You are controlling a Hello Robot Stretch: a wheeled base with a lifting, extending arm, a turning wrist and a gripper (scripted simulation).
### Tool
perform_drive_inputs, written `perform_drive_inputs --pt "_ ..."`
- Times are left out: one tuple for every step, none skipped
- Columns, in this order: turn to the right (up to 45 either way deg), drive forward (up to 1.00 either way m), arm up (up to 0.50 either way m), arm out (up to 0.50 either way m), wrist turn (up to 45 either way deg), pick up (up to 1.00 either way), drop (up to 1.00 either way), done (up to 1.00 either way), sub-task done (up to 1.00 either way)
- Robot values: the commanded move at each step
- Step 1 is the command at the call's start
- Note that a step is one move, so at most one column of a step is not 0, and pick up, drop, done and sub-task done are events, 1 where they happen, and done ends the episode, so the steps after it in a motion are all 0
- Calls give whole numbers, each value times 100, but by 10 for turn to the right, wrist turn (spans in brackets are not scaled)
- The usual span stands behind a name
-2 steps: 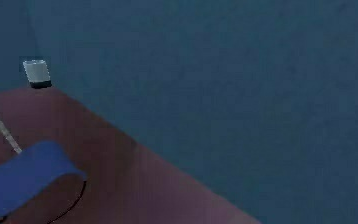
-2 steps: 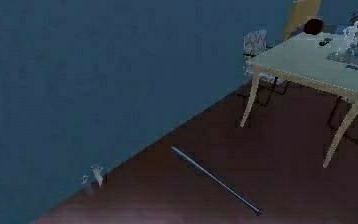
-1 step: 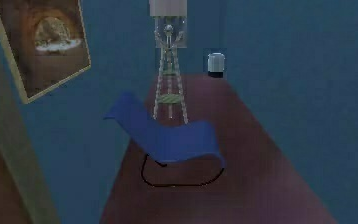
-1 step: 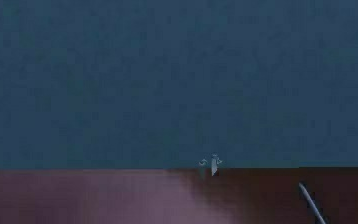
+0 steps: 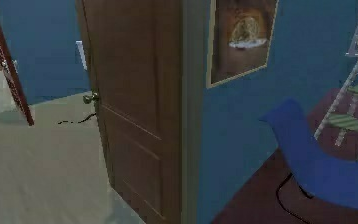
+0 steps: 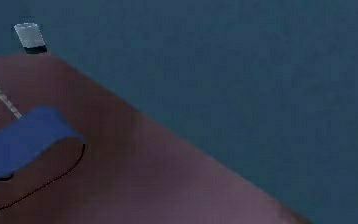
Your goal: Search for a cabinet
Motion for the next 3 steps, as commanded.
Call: perform_drive_inputs --pt "-450 0 0 0 0 0 0 0 0" --pt "0 100 0 0 0 0 0 0 0" --pt "0 80 0 0 0 0 0 0 0"
